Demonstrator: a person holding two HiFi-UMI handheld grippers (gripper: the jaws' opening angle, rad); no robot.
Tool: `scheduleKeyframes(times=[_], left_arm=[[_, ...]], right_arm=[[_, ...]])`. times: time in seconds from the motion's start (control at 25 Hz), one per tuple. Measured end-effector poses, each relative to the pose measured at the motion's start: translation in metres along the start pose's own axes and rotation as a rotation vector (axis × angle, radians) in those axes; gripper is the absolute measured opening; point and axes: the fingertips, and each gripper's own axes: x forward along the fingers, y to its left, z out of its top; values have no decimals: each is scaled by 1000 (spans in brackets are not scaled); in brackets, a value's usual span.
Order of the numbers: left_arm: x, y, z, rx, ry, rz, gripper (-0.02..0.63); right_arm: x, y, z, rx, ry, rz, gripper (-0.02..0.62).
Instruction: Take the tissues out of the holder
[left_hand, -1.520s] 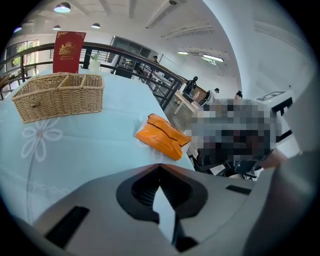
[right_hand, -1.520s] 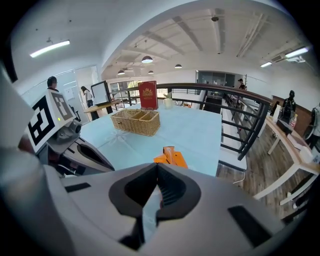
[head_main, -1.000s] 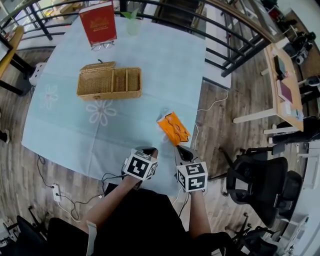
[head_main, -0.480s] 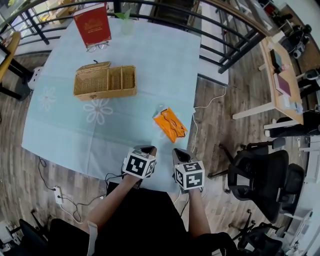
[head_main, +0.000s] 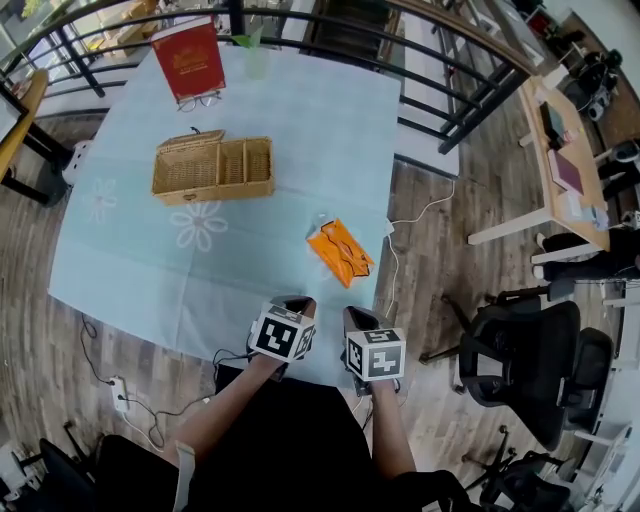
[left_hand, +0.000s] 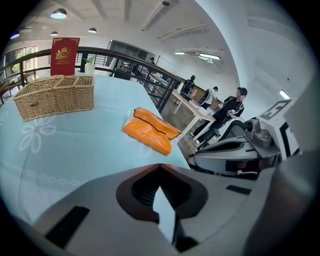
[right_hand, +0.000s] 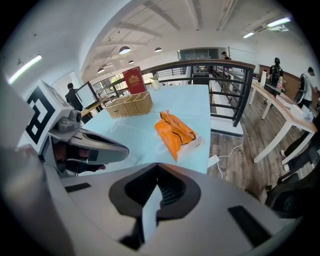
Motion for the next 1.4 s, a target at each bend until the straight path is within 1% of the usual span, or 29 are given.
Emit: scheduleKeyframes(times=[0.12,0.32,0.52,1.08,1.4], left_arm=[[1,1,-2,1,3,3,6],[-1,2,-2,6,-20,12,6],[-2,3,-7,-3,-5,12,6],[4,-1,-18,-12,31,2,6],[3,0,-16,-18,28,6,6]], right_arm=[[3,4,-5,2,19,0,12],[7,8,-10,-7,46,-5,12],[8,11,-12,-28,68,-9,12],[10,17,-13,-27,66,20,12],[11,16,-12,-32,72,26,12]])
